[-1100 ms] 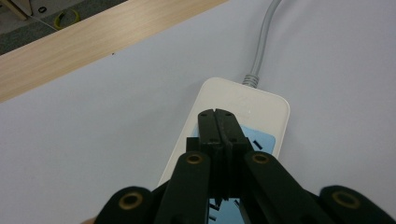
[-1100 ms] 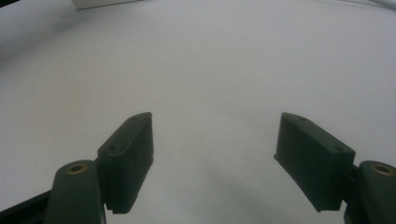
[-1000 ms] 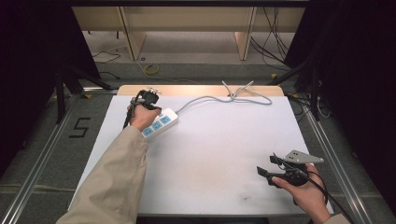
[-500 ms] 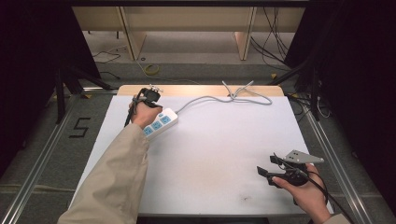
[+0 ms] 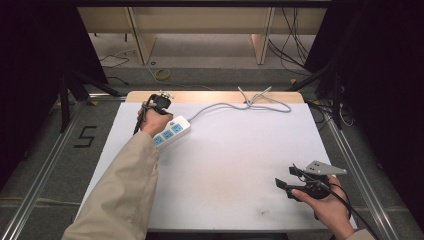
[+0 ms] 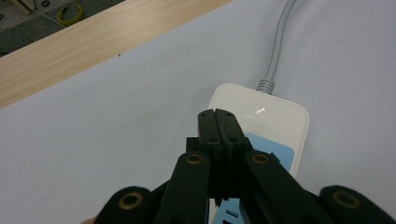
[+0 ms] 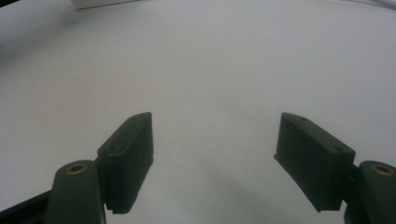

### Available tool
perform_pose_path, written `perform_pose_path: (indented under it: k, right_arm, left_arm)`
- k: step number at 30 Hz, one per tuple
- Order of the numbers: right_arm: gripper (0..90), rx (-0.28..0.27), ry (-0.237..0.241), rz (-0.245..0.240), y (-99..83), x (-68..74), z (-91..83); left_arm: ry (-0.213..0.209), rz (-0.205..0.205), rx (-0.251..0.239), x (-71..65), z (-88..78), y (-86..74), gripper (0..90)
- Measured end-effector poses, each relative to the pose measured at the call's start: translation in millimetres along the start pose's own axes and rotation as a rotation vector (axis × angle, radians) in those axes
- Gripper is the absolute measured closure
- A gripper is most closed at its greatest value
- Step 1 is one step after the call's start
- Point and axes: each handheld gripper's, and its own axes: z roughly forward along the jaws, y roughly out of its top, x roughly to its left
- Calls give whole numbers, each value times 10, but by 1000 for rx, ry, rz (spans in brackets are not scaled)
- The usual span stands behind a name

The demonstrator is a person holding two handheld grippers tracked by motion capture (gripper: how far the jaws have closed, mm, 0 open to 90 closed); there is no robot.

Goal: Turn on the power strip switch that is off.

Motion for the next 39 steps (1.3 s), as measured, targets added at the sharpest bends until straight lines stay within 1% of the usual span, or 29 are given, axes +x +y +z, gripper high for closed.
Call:
perform_pose_path:
  k: [7, 13, 16, 22, 32, 34, 37, 39]
  right_arm:
    - [280, -2, 0, 0, -2, -3, 1]
    - [280, -1, 2, 1, -4, -3, 0]
    - [280, 1, 2, 3, -5, -3, 0]
    - [279, 3, 3, 2, -6, -7, 1]
    - [278, 5, 4, -1, -9, -7, -3]
    - [278, 5, 5, -3, -8, -7, -2]
    - [278, 6, 7, -4, -8, -6, 0]
    - [277, 6, 7, -3, -8, -6, -1]
  left_arm:
    - [8, 10, 10, 4, 40, -1, 898]
    - [5, 24, 22, -14, 75, -4, 898]
    - [5, 24, 22, -24, 102, -7, 898]
    - [7, 43, 40, -42, 152, -15, 898]
    - [6, 48, 54, -48, 198, -23, 898]
    - [5, 44, 51, -64, 211, -21, 898]
    - [10, 54, 57, -80, 229, -20, 898]
    - [11, 52, 59, -77, 240, -23, 899]
